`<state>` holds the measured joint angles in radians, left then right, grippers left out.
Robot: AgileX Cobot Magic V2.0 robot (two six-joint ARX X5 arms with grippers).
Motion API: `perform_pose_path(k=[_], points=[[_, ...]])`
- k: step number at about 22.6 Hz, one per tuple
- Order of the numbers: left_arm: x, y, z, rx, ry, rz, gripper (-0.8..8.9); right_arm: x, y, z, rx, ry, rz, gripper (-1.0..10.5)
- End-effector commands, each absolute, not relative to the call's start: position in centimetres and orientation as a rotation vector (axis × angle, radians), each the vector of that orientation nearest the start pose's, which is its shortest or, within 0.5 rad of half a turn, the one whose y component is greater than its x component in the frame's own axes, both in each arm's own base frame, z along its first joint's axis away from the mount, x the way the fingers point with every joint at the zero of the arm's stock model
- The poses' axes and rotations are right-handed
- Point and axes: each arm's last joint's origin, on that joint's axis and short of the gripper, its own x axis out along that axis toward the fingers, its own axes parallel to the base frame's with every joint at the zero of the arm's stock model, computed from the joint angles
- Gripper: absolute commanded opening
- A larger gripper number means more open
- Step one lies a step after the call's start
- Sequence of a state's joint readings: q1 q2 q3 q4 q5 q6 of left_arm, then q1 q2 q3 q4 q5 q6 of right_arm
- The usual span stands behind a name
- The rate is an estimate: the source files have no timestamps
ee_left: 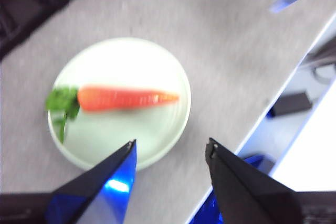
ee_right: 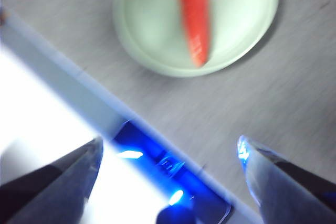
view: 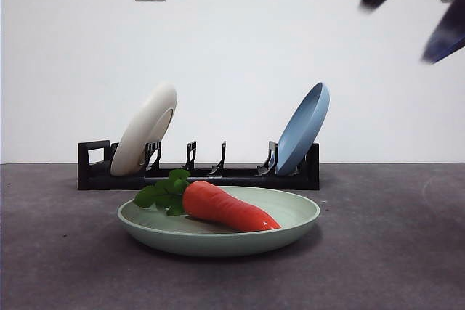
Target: Take the green plate from the plate rack,put the plate on the table,take the carrot from the table,put the carrot in the plate
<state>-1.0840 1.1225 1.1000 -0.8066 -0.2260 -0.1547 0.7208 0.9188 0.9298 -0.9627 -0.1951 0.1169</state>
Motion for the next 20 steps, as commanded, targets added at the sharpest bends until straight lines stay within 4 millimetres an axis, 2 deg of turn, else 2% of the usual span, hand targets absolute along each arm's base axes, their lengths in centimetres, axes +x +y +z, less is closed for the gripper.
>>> perform_pose_path(k=[1, 6, 8, 9, 20], points=[[10.56, -18.69, 32.24, 0.398, 0.758, -0.743, 2.19, 10.61, 10.16, 30.11, -0.140, 0.989, 0.800, 4.2], [10.48, -18.53, 32.09, 0.413, 0.777, -0.739, 2.04, 9.79, 9.43, 30.53, -0.134, 0.968, 0.804, 1.1], [10.45, -18.52, 32.06, 0.413, 0.783, -0.746, 0.73, 9.68, 9.33, 30.61, -0.133, 0.961, 0.806, -0.1], [10.41, -18.55, 32.06, 0.409, 0.788, -0.757, -0.14, 9.65, 9.31, 30.63, -0.132, 0.959, 0.807, -0.1], [10.37, -18.59, 32.06, 0.402, 0.796, -0.778, -0.03, 9.66, 9.30, 30.64, -0.131, 0.958, 0.801, 0.0]])
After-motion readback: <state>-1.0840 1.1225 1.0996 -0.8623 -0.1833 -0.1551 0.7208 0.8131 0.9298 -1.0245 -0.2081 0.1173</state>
